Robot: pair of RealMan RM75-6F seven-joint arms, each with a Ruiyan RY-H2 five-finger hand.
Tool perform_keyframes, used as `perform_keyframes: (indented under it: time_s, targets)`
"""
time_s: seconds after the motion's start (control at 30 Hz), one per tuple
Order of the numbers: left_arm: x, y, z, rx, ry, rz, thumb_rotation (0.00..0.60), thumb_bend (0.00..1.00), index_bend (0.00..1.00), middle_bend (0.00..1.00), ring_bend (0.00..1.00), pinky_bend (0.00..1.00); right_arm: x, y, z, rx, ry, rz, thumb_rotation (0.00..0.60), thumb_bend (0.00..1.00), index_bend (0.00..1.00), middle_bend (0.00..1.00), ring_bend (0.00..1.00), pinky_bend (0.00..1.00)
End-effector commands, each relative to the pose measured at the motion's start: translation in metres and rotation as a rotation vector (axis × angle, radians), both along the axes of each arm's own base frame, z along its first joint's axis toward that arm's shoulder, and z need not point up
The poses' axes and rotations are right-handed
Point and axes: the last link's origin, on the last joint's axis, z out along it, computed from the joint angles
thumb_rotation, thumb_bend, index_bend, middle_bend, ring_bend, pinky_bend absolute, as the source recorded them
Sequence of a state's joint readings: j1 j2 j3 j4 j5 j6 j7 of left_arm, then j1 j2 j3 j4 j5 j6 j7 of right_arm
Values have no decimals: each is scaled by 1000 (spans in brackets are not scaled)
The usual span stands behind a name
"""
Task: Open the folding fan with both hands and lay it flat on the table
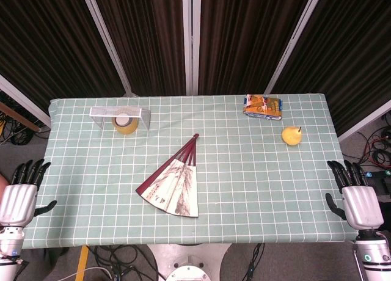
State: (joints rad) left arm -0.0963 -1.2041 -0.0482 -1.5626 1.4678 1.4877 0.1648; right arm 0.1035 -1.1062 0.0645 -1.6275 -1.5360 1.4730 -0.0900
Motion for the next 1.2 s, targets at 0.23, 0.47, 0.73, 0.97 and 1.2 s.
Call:
perform_keyframes:
  time_s: [0.23, 0.47, 0.73, 0.97, 1.2]
  targets:
    - [3, 1, -2, -14, -15, -22, 600, 85, 105, 70, 23, 87, -1, 5, 1, -8, -3, 5, 600, 312, 63, 99, 0, 0]
    - [20, 30, -2, -84, -25, -141, 600, 85, 105, 81, 24, 90, 10, -2, 10, -5, 21, 57, 600, 312, 63, 100, 0, 0]
    - [68, 100, -25, -291, -205, -256, 600, 84, 216, 209, 152, 241, 24, -14, 15, 13, 42, 108, 600, 314, 63, 100, 0, 0]
    - [124, 148, -60, -454, -332, -285, 600, 84, 217, 246, 224, 320, 23, -13, 16, 12, 39, 98, 600, 314, 63, 100, 0, 0]
    - [187, 152, -123, -578, -303, -393, 600, 85, 215, 246, 223, 295, 19, -11, 17, 13, 44, 85, 600, 315, 63, 100, 0, 0]
